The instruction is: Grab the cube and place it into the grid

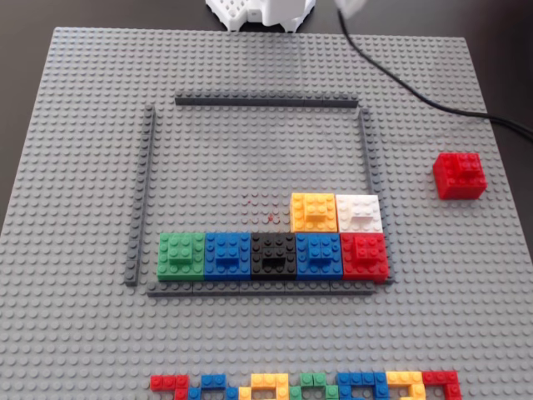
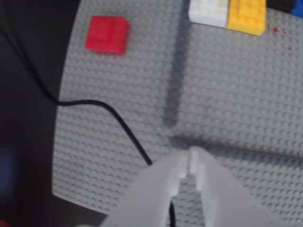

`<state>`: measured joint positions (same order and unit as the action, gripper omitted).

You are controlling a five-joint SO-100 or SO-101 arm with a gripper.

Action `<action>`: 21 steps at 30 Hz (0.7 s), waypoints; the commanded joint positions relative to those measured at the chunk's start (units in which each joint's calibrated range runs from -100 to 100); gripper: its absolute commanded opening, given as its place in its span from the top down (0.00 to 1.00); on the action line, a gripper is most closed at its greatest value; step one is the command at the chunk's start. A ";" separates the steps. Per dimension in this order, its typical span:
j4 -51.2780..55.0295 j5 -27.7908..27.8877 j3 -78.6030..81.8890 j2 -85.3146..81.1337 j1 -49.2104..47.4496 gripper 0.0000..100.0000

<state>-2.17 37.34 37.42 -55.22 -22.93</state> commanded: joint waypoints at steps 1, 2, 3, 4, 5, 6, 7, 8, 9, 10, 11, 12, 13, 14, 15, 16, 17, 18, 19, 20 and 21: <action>0.71 -2.10 -14.36 9.82 -3.11 1.00; 0.90 -2.64 -16.81 12.05 -3.77 1.00; 1.00 -3.17 -19.25 14.55 -4.51 1.00; 1.20 -3.61 -21.43 16.70 -5.10 1.00; 1.39 -4.15 -23.97 19.27 -5.84 1.00; 1.54 -4.49 -26.14 21.60 -6.35 1.00; 1.73 -4.84 -28.41 24.09 -6.87 1.00; 2.08 -5.52 -31.12 27.10 -7.31 1.00; 2.32 -5.86 -33.75 29.76 -7.75 1.00; 2.56 -6.20 -36.47 32.69 -8.12 1.00; 2.86 -6.40 -38.56 35.10 -8.49 1.00; 3.05 -6.54 -40.91 37.85 -8.86 1.00; 3.15 -6.64 -42.63 40.00 -9.15 1.00; 3.15 -6.74 -43.99 42.15 -9.44 1.00; 3.00 -6.74 -44.90 43.95 -9.67 1.00; 2.81 -6.74 -45.99 45.84 -9.81 1.00; 2.66 -6.74 -47.07 47.56 -9.96 1.00; 2.52 -6.74 -48.07 49.28 -10.03 1.00; 2.32 -6.74 -48.89 50.75 -10.03 1.00; 2.12 -6.74 -49.79 52.46 -9.96 1.00; 2.03 -6.79 -50.43 53.84 -9.89 1.00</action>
<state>0.71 30.70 -6.09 -4.50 -33.07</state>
